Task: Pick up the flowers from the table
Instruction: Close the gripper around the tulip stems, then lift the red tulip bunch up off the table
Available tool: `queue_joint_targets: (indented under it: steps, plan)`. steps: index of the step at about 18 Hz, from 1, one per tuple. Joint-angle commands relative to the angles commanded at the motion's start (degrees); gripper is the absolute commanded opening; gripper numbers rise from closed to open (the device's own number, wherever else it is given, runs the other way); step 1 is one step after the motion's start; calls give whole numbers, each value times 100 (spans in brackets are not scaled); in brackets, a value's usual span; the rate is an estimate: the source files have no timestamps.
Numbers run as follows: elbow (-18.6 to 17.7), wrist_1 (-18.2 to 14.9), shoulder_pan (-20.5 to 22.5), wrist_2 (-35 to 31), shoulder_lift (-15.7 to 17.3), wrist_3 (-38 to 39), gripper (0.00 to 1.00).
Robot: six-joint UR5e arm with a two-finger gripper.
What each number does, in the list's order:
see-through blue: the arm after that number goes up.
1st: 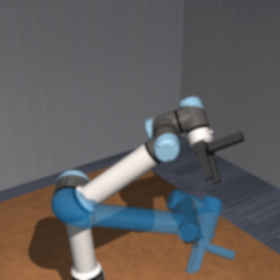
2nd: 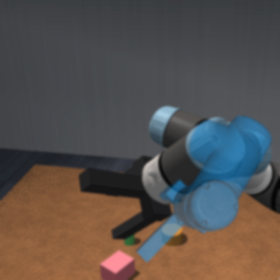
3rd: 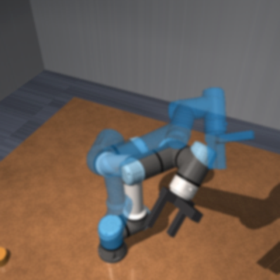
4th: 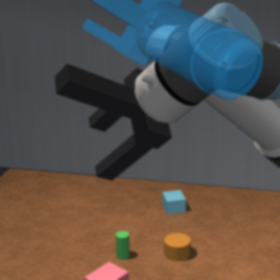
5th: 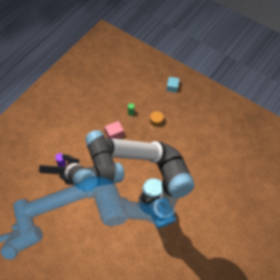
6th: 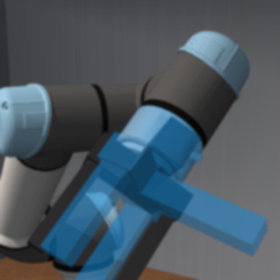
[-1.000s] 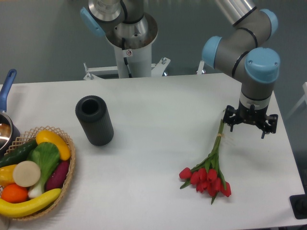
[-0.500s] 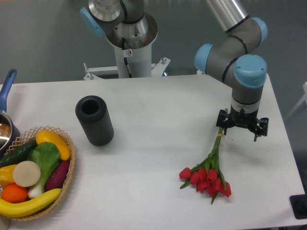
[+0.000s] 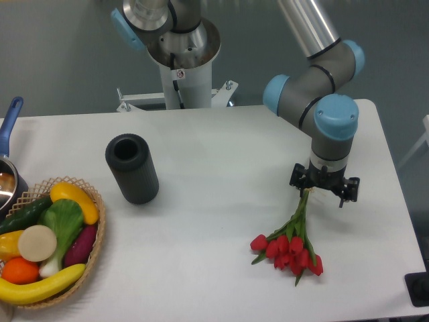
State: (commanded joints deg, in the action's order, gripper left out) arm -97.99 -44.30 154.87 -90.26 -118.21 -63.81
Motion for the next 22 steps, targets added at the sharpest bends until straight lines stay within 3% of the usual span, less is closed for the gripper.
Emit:
queue_joint_targets:
  steps: [7, 9, 11, 13, 15, 22]
  plan:
    - [-202, 26, -115, 9, -79, 79, 100]
    - [-194, 35, -123, 9, -140, 88, 94]
    - [-194, 35, -123, 9, -167, 79, 73]
    - [-167, 35, -123, 9, -176, 70, 28]
    - [-132, 35, -123, 9, -246, 27, 0]
    - [-53, 35, -97, -18, -194, 176, 0]
